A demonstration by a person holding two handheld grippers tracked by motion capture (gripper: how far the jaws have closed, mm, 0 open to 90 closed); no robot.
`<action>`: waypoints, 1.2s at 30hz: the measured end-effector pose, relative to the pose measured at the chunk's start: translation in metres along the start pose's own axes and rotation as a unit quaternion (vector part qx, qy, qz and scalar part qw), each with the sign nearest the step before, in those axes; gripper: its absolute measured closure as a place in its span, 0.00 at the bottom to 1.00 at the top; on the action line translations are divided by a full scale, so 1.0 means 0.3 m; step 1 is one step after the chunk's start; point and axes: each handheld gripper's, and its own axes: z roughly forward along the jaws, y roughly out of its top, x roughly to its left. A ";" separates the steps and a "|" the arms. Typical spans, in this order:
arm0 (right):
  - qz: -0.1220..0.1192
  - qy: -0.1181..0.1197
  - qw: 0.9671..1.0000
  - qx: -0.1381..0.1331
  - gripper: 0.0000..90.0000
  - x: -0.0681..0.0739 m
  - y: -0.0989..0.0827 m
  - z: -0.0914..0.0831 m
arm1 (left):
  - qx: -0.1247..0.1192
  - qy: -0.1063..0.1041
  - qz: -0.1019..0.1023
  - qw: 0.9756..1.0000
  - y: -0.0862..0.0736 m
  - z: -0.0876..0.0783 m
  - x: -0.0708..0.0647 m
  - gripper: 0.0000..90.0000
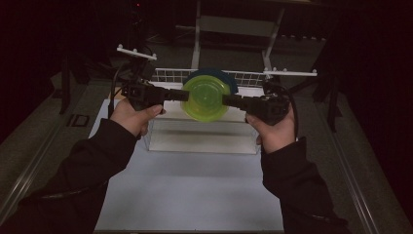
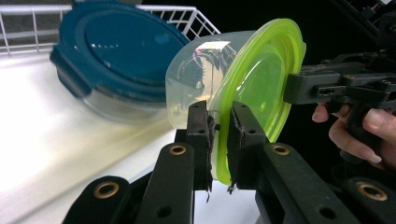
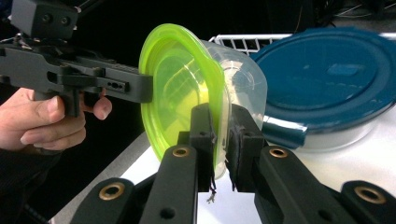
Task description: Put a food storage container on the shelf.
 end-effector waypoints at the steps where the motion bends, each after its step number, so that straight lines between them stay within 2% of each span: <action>1: 0.001 -0.002 1.000 -0.001 0.91 -0.005 0.010 0.000 | 0.000 0.001 -0.001 1.000 0.019 0.013 0.006 0.89; 10: 0.018 -0.019 1.000 0.000 0.91 -0.086 0.085 0.044 | 0.000 0.007 -0.017 1.000 0.092 0.079 0.064 0.88; 17: 0.024 -0.040 0.999 0.006 0.90 -0.138 0.120 0.077 | -0.001 0.001 -0.044 0.999 0.117 0.136 0.115 0.88; 21: 0.039 -0.035 0.999 0.005 0.90 -0.166 0.136 0.087 | -0.003 0.003 -0.053 0.999 0.131 0.146 0.121 0.88; 23: 0.042 -0.039 0.998 0.006 0.90 -0.170 0.143 0.092 | -0.006 0.003 -0.053 0.999 0.134 0.150 0.125 0.88; 24: 0.051 -0.039 0.998 0.011 0.89 -0.179 0.152 0.097 | -0.009 -0.006 -0.061 0.998 0.139 0.155 0.135 0.87; 25: 0.051 -0.039 0.998 0.011 0.89 -0.179 0.152 0.097 | -0.009 -0.006 -0.061 0.998 0.139 0.155 0.135 0.87; 26: 0.072 -0.036 0.997 0.019 0.86 -0.194 0.162 0.104 | -0.010 -0.010 -0.063 0.998 0.144 0.159 0.139 0.87; 27: 0.072 -0.036 0.997 0.019 0.86 -0.194 0.162 0.104 | -0.008 -0.010 -0.062 0.998 0.147 0.162 0.139 0.87; 28: 0.080 -0.047 0.995 0.022 0.87 -0.201 0.171 0.112 | -0.013 -0.011 -0.067 0.998 0.151 0.166 0.142 0.86; 30: 0.083 -0.050 0.995 0.021 0.87 -0.202 0.173 0.114 | -0.014 -0.008 -0.068 0.998 0.154 0.167 0.146 0.86; 32: 0.080 -0.057 0.995 0.020 0.81 -0.205 0.183 0.123 | -0.020 -0.003 -0.075 0.997 0.156 0.172 0.157 0.85; 36: 0.085 -0.066 0.994 0.019 0.76 -0.212 0.190 0.132 | -0.033 0.004 -0.081 0.996 0.159 0.181 0.166 0.82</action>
